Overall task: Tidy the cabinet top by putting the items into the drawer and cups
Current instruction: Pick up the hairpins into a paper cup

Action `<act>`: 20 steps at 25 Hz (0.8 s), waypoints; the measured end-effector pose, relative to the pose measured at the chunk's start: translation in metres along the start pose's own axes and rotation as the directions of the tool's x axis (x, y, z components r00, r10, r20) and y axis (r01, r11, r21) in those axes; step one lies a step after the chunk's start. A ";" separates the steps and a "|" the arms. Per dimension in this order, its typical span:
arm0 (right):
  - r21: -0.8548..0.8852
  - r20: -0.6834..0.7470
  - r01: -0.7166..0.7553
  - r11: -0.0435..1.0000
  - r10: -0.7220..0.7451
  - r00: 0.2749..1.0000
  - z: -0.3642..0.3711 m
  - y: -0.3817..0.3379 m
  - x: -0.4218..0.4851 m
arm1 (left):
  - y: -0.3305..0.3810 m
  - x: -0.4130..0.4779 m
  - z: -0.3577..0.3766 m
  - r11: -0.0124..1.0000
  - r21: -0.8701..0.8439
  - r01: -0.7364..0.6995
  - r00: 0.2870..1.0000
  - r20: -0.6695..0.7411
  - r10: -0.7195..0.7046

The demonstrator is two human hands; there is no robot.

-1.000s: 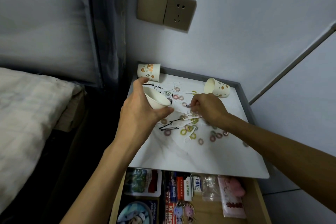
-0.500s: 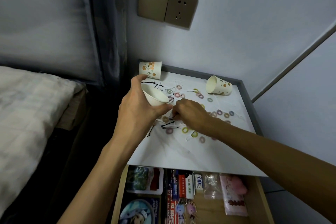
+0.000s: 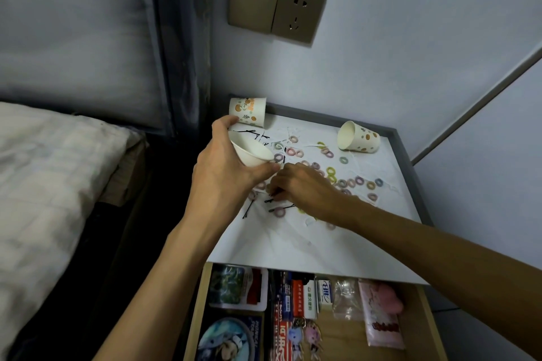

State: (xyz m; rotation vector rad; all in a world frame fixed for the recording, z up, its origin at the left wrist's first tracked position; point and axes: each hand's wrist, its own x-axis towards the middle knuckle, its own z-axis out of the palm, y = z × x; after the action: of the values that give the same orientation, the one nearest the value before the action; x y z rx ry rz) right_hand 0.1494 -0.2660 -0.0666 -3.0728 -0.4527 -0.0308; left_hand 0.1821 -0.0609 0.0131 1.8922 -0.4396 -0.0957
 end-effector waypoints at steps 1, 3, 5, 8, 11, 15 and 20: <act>0.019 -0.005 -0.004 1.000 0.004 1.000 0.000 0.000 0.000 | 0.000 0.000 0.000 1.000 -0.004 0.001 1.000 0.000 -0.001; 0.027 -0.020 -0.006 1.000 0.007 1.000 0.001 0.000 -0.001 | 0.000 0.000 0.000 1.000 -0.008 0.003 1.000 0.004 -0.003; -0.029 -0.040 0.005 1.000 -0.006 0.999 0.005 0.000 -0.002 | 0.000 -0.001 0.001 1.000 -0.005 0.000 1.000 0.008 0.000; -0.174 -0.076 0.048 0.984 -0.061 0.995 0.012 -0.002 -0.004 | -0.001 -0.002 0.000 1.000 0.000 -0.004 1.000 0.010 0.004; -0.165 -0.079 -0.015 0.986 0.002 0.997 0.001 -0.003 -0.007 | 0.000 -0.002 -0.002 1.000 -0.008 0.001 1.000 0.002 -0.001; 0.136 -0.124 -0.234 0.963 0.251 0.960 -0.041 0.000 0.001 | 0.000 -0.001 -0.003 1.000 -0.014 0.009 1.000 0.000 -0.009; 0.359 -0.216 -0.041 0.933 0.126 0.968 -0.116 0.000 0.026 | -0.002 0.001 0.001 0.999 0.051 0.000 1.000 0.005 -0.001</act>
State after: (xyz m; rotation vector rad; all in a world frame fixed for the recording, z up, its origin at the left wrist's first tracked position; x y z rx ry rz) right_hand 0.1727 -0.2623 0.0498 -2.6864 -0.2767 -0.2784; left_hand 0.1835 -0.0618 0.0106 1.9429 -0.4485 -0.0899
